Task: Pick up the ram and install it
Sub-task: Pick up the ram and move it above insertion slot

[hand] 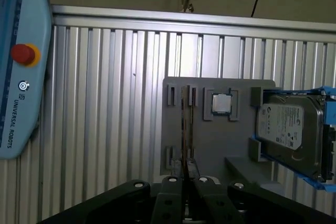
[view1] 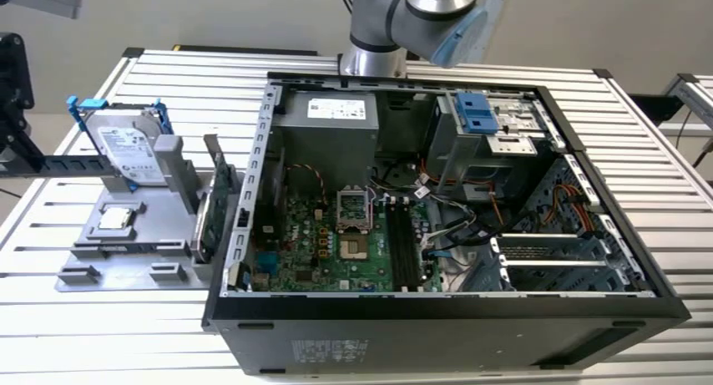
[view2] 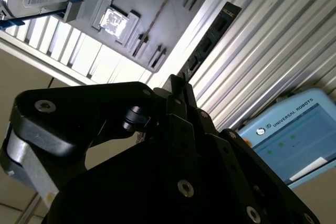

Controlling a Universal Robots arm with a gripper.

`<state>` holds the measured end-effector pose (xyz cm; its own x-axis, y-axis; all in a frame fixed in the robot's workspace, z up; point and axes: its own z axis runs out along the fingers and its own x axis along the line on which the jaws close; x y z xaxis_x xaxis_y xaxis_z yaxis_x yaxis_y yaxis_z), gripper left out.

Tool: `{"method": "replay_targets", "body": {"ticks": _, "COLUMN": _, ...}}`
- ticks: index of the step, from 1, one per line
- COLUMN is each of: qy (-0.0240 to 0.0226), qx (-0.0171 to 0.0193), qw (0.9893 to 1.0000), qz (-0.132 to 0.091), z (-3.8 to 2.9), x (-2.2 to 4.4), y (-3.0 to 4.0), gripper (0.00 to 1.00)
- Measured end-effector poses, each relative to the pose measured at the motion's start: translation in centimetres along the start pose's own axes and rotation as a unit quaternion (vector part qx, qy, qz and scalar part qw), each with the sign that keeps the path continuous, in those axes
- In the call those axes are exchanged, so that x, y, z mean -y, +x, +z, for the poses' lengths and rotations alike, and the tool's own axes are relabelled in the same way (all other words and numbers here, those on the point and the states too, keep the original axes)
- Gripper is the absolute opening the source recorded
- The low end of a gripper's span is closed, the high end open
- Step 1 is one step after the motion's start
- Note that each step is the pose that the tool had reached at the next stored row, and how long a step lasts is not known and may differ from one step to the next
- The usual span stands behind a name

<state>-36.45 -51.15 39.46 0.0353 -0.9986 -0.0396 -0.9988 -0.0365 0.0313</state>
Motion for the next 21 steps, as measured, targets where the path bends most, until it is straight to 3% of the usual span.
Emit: {"method": "replay_targets", "body": {"ticks": 21, "qy": -0.0002, "qx": 0.0, "qw": 1.0, "qz": 0.0, "z": -0.05, "x": 1.56, "y": 0.06, "gripper": 0.0}}
